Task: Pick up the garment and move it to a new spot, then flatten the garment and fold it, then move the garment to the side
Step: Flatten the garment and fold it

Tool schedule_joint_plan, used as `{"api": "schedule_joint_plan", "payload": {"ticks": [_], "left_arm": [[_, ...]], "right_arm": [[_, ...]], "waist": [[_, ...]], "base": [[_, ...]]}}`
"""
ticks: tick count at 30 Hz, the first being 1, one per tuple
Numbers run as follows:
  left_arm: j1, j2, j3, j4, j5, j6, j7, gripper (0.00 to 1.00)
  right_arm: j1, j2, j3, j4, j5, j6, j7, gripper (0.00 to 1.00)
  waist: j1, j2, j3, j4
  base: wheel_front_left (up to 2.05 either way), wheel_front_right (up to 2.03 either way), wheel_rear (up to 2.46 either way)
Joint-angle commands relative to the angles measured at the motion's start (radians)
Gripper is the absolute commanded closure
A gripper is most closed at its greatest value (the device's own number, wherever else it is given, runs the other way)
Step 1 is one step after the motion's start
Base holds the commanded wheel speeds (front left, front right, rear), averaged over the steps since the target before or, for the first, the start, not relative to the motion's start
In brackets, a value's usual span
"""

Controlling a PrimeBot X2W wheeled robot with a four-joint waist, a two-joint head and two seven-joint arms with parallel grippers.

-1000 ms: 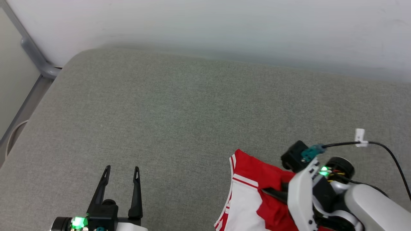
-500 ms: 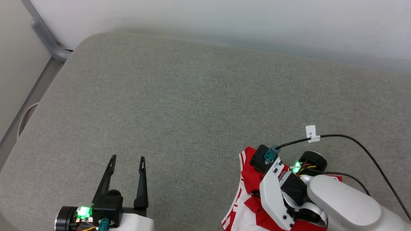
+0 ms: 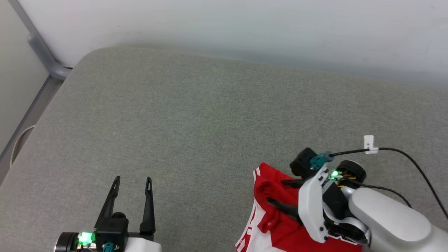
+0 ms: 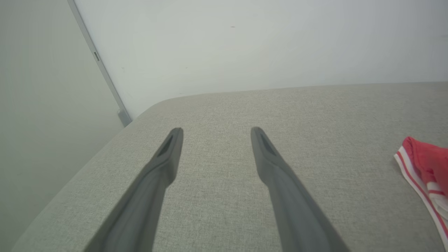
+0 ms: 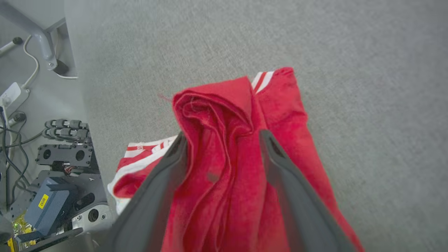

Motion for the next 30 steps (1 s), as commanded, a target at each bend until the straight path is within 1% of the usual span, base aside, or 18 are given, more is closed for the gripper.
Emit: {"api": "schedule_joint_plan", "payload": {"ticks": [1, 2, 3, 4, 8, 11, 14, 15, 17, 20, 24, 28, 30], "left_arm": [[0.008, 0.007, 0.002, 0.0, -0.001, -0.001, -0.005, 0.0], [0.008, 0.007, 0.002, 0.0, -0.001, -0.001, -0.005, 0.0], [0.016, 0.01, 0.005, 0.002, -0.001, -0.004, -0.005, 0.0], [0.019, 0.012, 0.006, 0.003, 0.0, -0.005, -0.005, 0.0], [0.035, 0.016, 0.011, -0.002, 0.002, 0.0, -0.005, 0.0], [0.045, 0.017, 0.007, -0.002, 0.006, 0.002, -0.005, 0.0], [0.054, 0.016, 0.003, 0.002, 0.008, 0.007, -0.005, 0.0], [0.054, 0.016, 0.003, 0.002, 0.008, 0.007, -0.005, 0.0], [0.059, 0.018, 0.004, 0.003, 0.009, 0.009, -0.005, 0.0], [0.059, 0.02, 0.005, 0.002, 0.006, 0.011, -0.005, 0.0], [0.06, 0.023, 0.008, 0.004, 0.003, 0.013, -0.005, 0.0], [0.06, 0.028, 0.007, 0.003, 0.001, 0.011, -0.005, 0.0], [0.062, 0.029, 0.005, -0.001, 0.003, 0.011, -0.005, 0.0]], "right_arm": [[0.029, -0.024, -0.021, -0.013, 0.008, -0.001, -0.027, 0.0], [0.029, -0.024, -0.021, -0.013, 0.008, -0.001, -0.027, 0.0], [0.046, -0.054, -0.063, -0.032, -0.005, -0.001, -0.077, 0.0], [0.059, -0.065, -0.089, -0.038, -0.015, -0.001, -0.097, 0.0], [0.123, -0.09, -0.21, -0.04, -0.065, -0.001, -0.189, 0.0], [0.179, -0.079, -0.324, -0.03, -0.124, -0.001, -0.269, 0.0], [0.241, -0.048, -0.461, -0.016, -0.203, -0.001, -0.361, 0.0], [0.241, -0.048, -0.461, -0.016, -0.203, -0.001, -0.361, 0.0], [0.283, -0.025, -0.554, -0.009, -0.285, -0.001, -0.423, 0.0], [0.356, 0.032, -0.699, -0.013, -0.41, -0.001, -0.513, 0.0], [0.452, 0.121, -0.868, -0.071, -0.565, -0.001, -0.58, 0.0], [0.556, 0.216, -0.977, -0.168, -0.668, -0.001, -0.601, 0.0], [0.598, 0.253, -1.012, -0.218, -0.704, -0.001, -0.604, 0.0]], "waist": [[-0.0001, -0.0001, -0.023, -0.024], [-0.0001, -0.0001, -0.023, -0.024], [-0.0001, -0.0001, -0.036, -0.042], [-0.0001, -0.0001, -0.042, -0.052], [-0.0001, -0.0001, -0.064, -0.092], [-0.0001, -0.0001, -0.079, -0.12], [-0.0001, -0.0001, -0.092, -0.143], [-0.0001, -0.0001, -0.092, -0.143], [-0.0001, -0.0001, -0.1, -0.156], [-0.0001, -0.0001, -0.109, -0.171], [-0.0001, -0.0001, -0.117, -0.184], [-0.0001, -0.0001, -0.124, -0.191], [-0.0001, -0.0001, -0.127, -0.193]], "base": [[0.0, 0.0, 0.0], [0.0, 0.0, 0.0], [0.0, 0.0, 0.0], [0.0, 0.0, 0.0], [0.0, 0.0, 0.0], [0.0, 0.0, 0.0], [0.0, 0.0, 0.0], [0.0, 0.0, 0.0], [0.0, 0.0, 0.0], [0.0, 0.0, 0.0], [0.0, 0.0, 0.0], [0.0, 0.0, 0.0], [0.0, 0.0, 0.0]]}}
